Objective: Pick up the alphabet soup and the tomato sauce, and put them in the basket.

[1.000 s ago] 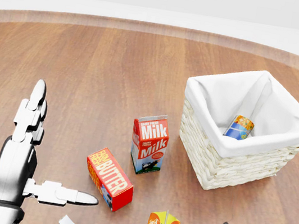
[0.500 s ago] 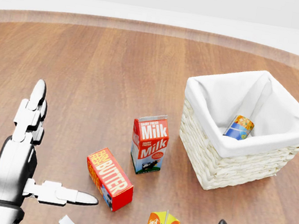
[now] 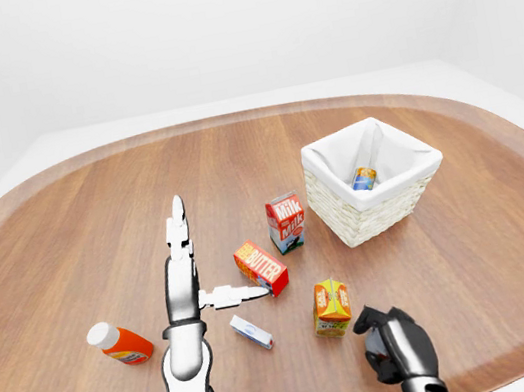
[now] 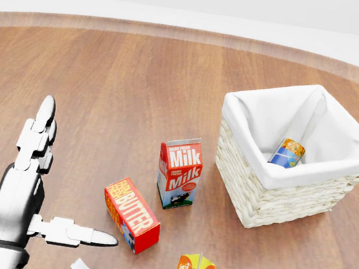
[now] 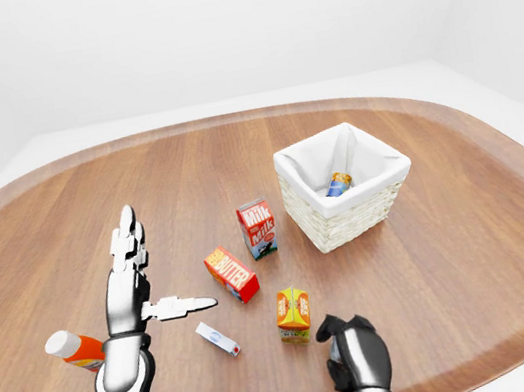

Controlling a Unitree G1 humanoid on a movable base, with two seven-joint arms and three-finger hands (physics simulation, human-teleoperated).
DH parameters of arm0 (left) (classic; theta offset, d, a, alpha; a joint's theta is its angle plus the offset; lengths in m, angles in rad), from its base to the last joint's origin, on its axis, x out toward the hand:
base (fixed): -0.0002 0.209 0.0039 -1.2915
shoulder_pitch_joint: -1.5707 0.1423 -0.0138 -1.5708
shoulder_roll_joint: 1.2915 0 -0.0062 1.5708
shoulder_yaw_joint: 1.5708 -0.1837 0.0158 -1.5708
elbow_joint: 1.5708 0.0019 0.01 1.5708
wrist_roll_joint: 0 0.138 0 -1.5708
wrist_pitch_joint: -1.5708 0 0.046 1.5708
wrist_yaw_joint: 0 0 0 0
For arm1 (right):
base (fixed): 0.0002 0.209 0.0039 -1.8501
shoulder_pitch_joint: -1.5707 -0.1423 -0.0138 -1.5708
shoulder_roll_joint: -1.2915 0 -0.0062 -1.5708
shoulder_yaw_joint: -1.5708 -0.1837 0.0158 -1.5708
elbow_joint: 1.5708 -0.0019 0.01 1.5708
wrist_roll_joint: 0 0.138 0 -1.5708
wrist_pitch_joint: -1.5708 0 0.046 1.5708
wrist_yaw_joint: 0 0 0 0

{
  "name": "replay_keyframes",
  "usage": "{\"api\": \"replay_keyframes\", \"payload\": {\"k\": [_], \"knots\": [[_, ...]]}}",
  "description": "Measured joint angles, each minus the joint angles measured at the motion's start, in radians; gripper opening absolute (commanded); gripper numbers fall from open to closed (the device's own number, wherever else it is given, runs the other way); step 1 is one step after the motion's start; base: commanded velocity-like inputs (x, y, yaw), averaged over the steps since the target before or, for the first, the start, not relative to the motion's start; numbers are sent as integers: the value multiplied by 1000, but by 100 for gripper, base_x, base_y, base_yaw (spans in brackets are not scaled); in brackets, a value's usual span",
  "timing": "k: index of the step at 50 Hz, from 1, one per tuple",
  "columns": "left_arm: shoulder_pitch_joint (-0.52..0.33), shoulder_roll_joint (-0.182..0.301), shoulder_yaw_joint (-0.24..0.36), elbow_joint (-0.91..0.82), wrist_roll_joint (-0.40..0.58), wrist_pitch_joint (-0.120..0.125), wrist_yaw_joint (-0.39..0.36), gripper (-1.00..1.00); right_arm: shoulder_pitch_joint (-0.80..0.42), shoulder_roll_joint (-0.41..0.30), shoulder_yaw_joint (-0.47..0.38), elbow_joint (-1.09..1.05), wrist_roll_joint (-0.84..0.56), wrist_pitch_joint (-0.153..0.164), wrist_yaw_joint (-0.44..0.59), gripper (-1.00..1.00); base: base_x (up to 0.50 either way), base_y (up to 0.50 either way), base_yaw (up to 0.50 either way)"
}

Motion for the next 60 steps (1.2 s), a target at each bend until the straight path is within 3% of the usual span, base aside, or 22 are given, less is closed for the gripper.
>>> {"api": "replay_keyframes", "payload": {"k": [19,60], "knots": [[0,0,0,0,0,0,0,100,75,-12,28,-111,53,0,13,-100,0,0,0],[0,0,0,0,0,0,0,100,263,-28,2,-597,379,0,291,-100,0,0,0]]}}
